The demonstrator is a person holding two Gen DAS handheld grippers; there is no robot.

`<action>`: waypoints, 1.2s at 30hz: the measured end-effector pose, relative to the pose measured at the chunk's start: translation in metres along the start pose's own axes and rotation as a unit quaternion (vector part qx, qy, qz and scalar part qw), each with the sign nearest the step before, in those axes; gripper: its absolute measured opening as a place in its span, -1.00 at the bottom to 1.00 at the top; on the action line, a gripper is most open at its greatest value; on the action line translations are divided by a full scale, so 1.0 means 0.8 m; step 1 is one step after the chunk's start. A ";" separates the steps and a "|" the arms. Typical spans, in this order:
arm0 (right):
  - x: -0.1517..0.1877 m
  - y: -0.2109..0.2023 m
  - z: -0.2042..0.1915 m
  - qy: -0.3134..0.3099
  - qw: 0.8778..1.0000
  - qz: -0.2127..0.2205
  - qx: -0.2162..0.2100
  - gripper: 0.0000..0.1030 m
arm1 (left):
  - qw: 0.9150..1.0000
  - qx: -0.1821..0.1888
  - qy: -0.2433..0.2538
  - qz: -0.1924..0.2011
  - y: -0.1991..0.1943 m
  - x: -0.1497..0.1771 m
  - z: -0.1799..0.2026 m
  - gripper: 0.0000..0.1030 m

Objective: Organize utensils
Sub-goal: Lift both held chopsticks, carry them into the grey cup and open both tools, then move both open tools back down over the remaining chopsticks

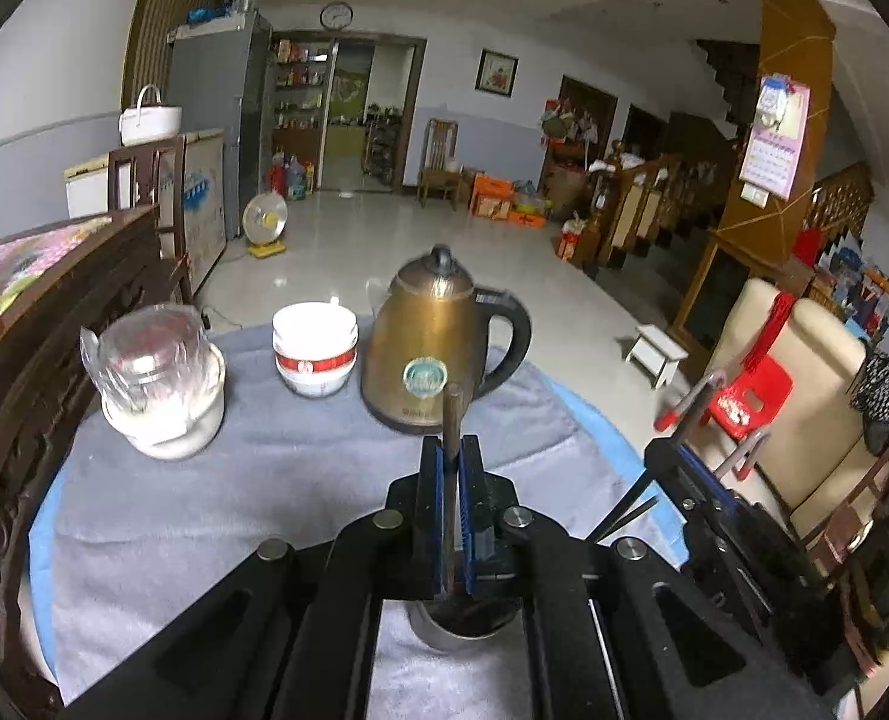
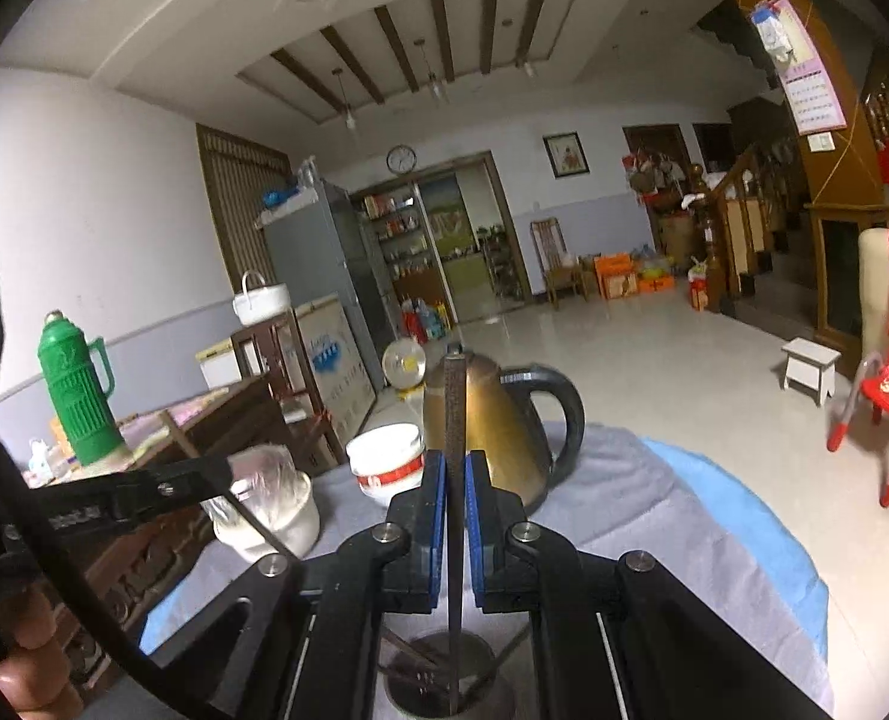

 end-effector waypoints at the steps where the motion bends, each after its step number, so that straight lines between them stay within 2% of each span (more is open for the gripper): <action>1: 0.003 0.004 0.001 -0.002 1.000 -0.006 0.000 -0.86 | 1.000 0.000 0.001 -0.006 0.004 0.002 0.000 -0.90; 7: 0.021 0.014 0.008 0.002 0.999 -0.052 -0.012 -0.86 | 0.999 -0.001 0.017 -0.050 0.019 0.023 -0.003 -0.90; 11: 0.032 0.015 0.016 0.017 0.996 -0.080 -0.026 -0.79 | 0.998 -0.002 0.032 -0.052 0.008 0.029 -0.002 -0.86; 12: 0.035 0.015 0.016 0.022 0.996 -0.085 -0.030 -0.79 | 0.998 -0.003 0.036 -0.051 0.004 0.031 -0.002 -0.79; 14: 0.040 0.015 0.019 0.031 0.994 -0.098 -0.031 -0.78 | 0.998 -0.004 0.043 -0.047 -0.009 0.034 -0.003 -0.45; 15: 0.042 0.015 0.021 0.035 0.993 -0.104 -0.033 -0.77 | 0.998 -0.004 0.045 -0.045 -0.014 0.035 -0.003 -0.21; 18: 0.047 0.006 0.029 0.056 0.991 -0.114 -0.042 -0.73 | 0.998 -0.009 0.051 -0.026 -0.044 0.044 -0.011 -0.15; 20: 0.046 -0.011 0.035 0.067 0.991 -0.103 -0.048 -0.57 | 0.998 -0.005 0.051 -0.022 -0.061 0.052 -0.018 -0.07; 24: 0.044 -0.053 0.051 0.092 0.992 -0.064 -0.060 0.19 | 0.999 -0.018 0.049 -0.011 -0.094 0.074 -0.038 0.06; 29: 0.045 -0.104 0.063 0.095 0.994 -0.013 -0.054 0.14 | 0.998 -0.042 0.037 -0.013 -0.118 0.112 -0.072 0.11; 31: 0.053 -0.122 0.064 0.089 0.994 0.000 -0.058 0.02 | 0.998 -0.049 0.024 -0.021 -0.119 0.126 -0.088 0.11; 36: 0.081 -0.135 0.054 0.075 0.994 -0.014 -0.075 -0.09 | 0.995 -0.076 -0.019 -0.061 -0.106 0.170 -0.134 0.11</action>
Point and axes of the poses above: each gripper's, at about its wrist camera, not at the fingertips, and y roughly the way its jaws point, z to its right, x to its underside, the point moved 3 cm from there along y, roughly the way its jaws point, and after that the axes turned 3 degrees about -z, right-handed, at the moved point
